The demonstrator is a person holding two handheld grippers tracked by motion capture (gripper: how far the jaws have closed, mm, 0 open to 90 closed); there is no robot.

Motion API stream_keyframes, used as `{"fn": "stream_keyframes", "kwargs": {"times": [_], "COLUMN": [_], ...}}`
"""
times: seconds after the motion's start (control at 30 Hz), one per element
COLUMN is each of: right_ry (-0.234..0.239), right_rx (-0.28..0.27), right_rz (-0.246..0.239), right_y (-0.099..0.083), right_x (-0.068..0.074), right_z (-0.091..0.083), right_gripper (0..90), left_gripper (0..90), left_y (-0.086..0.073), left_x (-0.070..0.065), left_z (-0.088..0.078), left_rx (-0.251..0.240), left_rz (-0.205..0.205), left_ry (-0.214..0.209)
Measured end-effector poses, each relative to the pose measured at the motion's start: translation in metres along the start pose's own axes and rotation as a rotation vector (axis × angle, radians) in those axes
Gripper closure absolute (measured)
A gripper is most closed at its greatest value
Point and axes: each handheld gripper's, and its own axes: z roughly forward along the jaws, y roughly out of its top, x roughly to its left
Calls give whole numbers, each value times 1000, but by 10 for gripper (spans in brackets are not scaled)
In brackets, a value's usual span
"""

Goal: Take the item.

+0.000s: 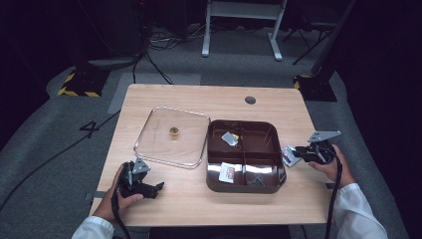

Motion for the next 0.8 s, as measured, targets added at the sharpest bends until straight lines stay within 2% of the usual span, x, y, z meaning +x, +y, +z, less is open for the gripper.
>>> {"fn": "stream_keyframes", "kwargs": {"times": [0.2, 0.4, 0.47, 0.7, 0.8], "right_ry": [-15, -39, -54, -96, -99], "right_rx": [-8, -17, -16, -16, -19], "right_rz": [-11, -16, -24, -38, -49], "right_y": [4, 5, 4, -1, -4], "right_x": [5, 11, 14, 21, 23], "right_z": [-5, -12, -14, -20, -23], "right_gripper": [510, 408, 348, 303, 291], "left_gripper": [2, 2, 2, 2, 3], "left_y": [0, 0, 0, 0, 0], "left_x": [0, 0, 0, 0, 0], "left_z": [0, 0, 0, 0, 0], "left_rx": [0, 0, 0, 0, 0], "left_rz": [0, -1, -1, -1, 0], "left_ry": [0, 3, 3, 3, 4]}}
